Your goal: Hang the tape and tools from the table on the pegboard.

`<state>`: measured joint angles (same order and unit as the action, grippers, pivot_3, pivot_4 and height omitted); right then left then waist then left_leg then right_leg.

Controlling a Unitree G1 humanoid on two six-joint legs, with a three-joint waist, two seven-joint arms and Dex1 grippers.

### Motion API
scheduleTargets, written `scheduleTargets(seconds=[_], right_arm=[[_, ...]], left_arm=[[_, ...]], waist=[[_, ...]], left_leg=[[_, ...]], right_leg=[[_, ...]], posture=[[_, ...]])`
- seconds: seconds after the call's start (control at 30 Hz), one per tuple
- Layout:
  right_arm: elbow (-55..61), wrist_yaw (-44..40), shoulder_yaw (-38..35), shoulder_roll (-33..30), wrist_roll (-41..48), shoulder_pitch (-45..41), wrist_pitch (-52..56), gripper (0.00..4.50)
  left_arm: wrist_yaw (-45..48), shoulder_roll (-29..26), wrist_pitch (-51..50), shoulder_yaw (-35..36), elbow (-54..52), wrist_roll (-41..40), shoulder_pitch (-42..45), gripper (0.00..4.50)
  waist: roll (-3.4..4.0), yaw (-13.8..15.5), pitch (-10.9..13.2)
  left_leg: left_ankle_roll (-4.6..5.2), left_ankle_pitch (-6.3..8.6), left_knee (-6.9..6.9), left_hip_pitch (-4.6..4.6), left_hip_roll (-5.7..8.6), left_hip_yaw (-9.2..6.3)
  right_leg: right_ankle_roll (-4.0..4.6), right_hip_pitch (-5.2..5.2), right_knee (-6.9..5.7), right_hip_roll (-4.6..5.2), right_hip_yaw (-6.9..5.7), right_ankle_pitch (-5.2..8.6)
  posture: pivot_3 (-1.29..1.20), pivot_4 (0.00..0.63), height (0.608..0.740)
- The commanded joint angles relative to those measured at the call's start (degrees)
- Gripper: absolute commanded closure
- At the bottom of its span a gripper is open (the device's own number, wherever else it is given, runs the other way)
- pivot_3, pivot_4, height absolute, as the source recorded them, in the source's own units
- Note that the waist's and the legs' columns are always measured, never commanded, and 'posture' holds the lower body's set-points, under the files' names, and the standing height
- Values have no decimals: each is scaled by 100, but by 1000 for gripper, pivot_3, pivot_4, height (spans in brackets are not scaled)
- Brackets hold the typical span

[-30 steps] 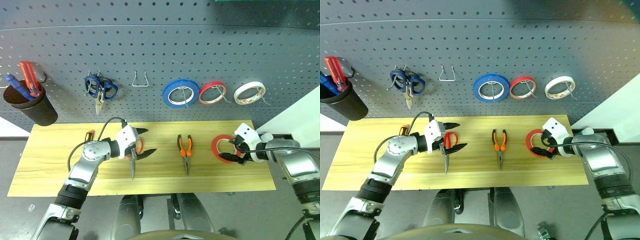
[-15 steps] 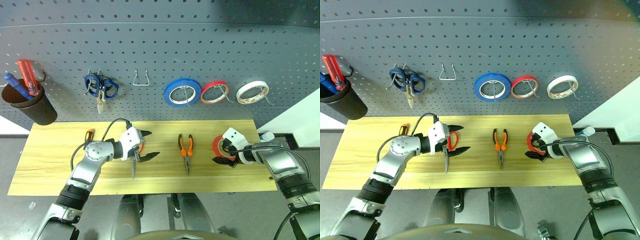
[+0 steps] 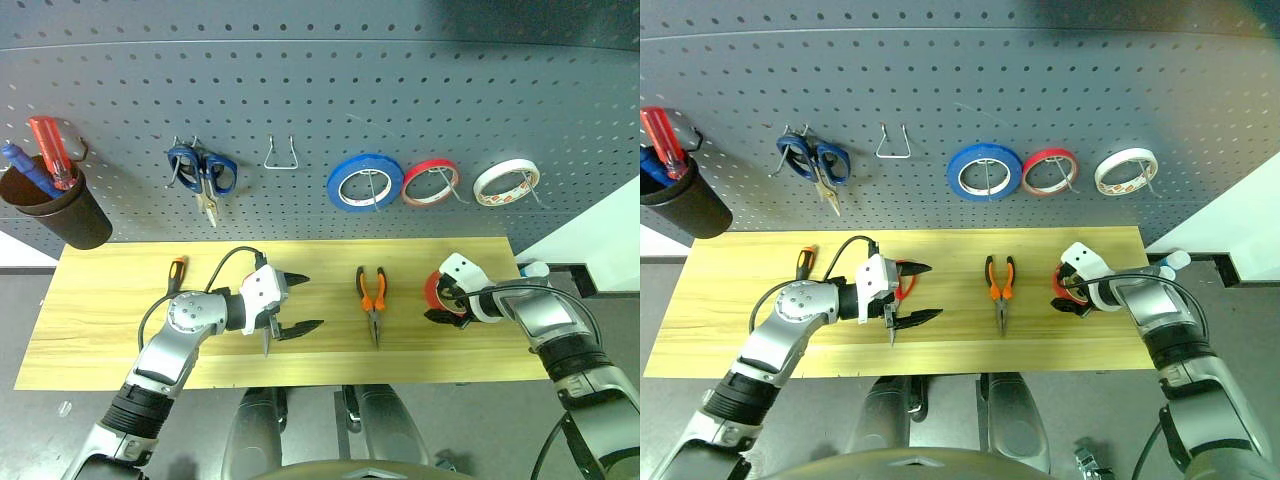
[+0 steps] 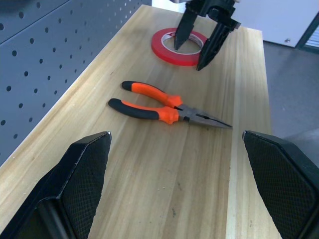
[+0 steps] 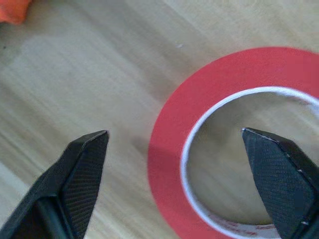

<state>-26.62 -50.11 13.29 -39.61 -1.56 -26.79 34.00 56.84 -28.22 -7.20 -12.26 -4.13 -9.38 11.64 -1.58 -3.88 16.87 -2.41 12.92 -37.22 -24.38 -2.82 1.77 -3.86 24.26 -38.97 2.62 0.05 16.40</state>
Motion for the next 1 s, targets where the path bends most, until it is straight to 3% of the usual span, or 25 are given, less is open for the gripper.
scheduleTargets(seconds=[0.03, 0.3, 0.5, 0.73, 1.0], right_arm=[[-198, -27, 158, 102, -144, 27, 21, 1216], [205, -135, 291, 131, -270, 151, 334, 3748], [924, -272, 151, -50, -145, 381, 666, 3831], [3138, -958, -945, -656, 1026, 1167, 1166, 3832], [5039, -871, -2235, -455, 2246, 2010, 743, 3832]], left_arm=[[-2, -1, 80, -33, -56, -9, 75, 0], [-8, -31, 89, -15, -61, -24, 98, 0], [-5, -69, 89, 38, -103, -90, 24, 0], [205, -109, 230, 379, -351, -614, -113, 0], [446, -288, 669, 931, -444, -1081, -299, 0]], waist=[[0, 0, 0], [-3, 0, -2], [-2, 3, -3], [1, 1, -5], [-4, -23, -13]], left_leg=[[0, 0, 0, 0, 0, 0], [0, 0, 1, 0, -1, -1], [0, 0, 9, -3, -1, -5], [0, 0, 9, -21, 4, -1], [-1, 0, 6, -17, 3, 5]], right_leg=[[0, 0, 0, 0, 0, 0], [-1, 0, 0, 0, -1, 0], [-1, 4, 0, -1, -3, 0], [-6, 21, 0, -3, -5, -1], [-8, 22, 1, -8, -5, 0]], posture=[[-84, 316, 723], [-81, 296, 723], [-94, 274, 723], [-131, 232, 723], [-158, 207, 723]])
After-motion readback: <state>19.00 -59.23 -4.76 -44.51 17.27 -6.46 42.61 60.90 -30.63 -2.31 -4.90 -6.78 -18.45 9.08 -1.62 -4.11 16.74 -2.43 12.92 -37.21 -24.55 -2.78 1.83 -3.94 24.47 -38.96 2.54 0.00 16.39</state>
